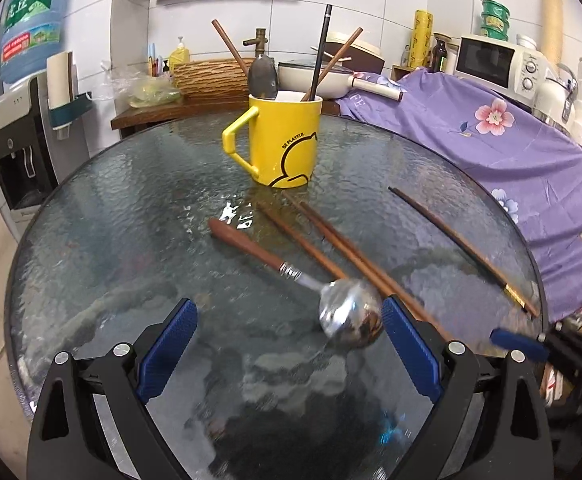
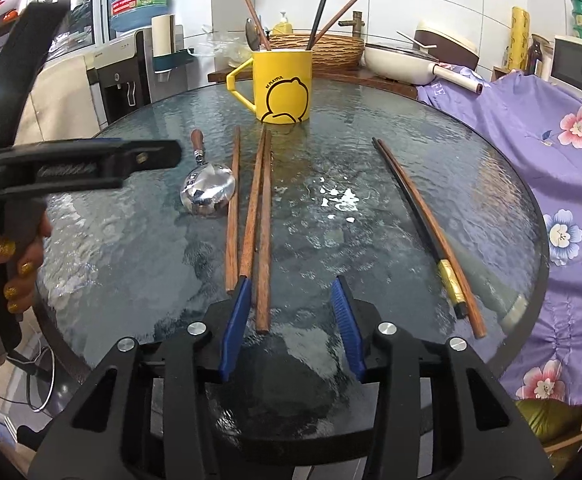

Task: Organize utensils

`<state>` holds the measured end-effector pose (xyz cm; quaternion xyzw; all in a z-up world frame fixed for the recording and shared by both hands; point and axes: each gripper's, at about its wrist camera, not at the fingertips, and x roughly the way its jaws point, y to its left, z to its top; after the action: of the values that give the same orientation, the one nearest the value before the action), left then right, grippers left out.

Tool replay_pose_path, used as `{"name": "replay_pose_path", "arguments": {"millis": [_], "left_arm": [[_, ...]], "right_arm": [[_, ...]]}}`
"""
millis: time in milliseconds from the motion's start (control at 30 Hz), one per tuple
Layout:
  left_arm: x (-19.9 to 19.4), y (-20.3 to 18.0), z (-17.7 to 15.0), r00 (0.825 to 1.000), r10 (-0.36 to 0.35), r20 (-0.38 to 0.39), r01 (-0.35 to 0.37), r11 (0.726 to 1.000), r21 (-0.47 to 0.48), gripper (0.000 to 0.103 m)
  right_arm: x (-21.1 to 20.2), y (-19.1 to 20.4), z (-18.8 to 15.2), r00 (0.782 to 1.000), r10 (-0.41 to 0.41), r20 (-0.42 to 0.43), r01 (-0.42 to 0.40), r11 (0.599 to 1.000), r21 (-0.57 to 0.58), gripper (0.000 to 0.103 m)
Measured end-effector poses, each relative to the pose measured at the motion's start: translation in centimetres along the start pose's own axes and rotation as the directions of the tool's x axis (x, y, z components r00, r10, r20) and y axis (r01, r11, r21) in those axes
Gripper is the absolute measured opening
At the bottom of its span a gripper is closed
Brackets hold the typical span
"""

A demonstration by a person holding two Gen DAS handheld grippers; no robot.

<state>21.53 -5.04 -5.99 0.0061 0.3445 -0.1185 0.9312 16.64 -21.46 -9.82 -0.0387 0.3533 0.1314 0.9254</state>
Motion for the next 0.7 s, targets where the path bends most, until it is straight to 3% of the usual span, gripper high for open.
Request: {"name": "replay_pose_path", "arguments": {"millis": [233,433,700], "left_arm": [[2.1,-2.0,2.1,0.999,0.031,-0.014,-0.031,0.999,0.017,0.091],[2.9,-3.0,1.7,0.998,0.057,-0.040,-0.056,0.998,0.041,0.090],[3.1,-1.2,0.9,0.992,0.068,-0.109,-0.067,0.998,0.010,0.088]], "right_arm": [[0.1,0.4,0.1,1.000,0.015,0.006,-0.014,1.000,-0.016,0.025],[0.1,0.1,0.1,1.000,0.017,0.007,-0.017,1.000,-0.013,0.014],[-0.1,-0.1,-0.1,1.000,0.020,0.013,-0.020,1.000,-0.013,0.011]]}}
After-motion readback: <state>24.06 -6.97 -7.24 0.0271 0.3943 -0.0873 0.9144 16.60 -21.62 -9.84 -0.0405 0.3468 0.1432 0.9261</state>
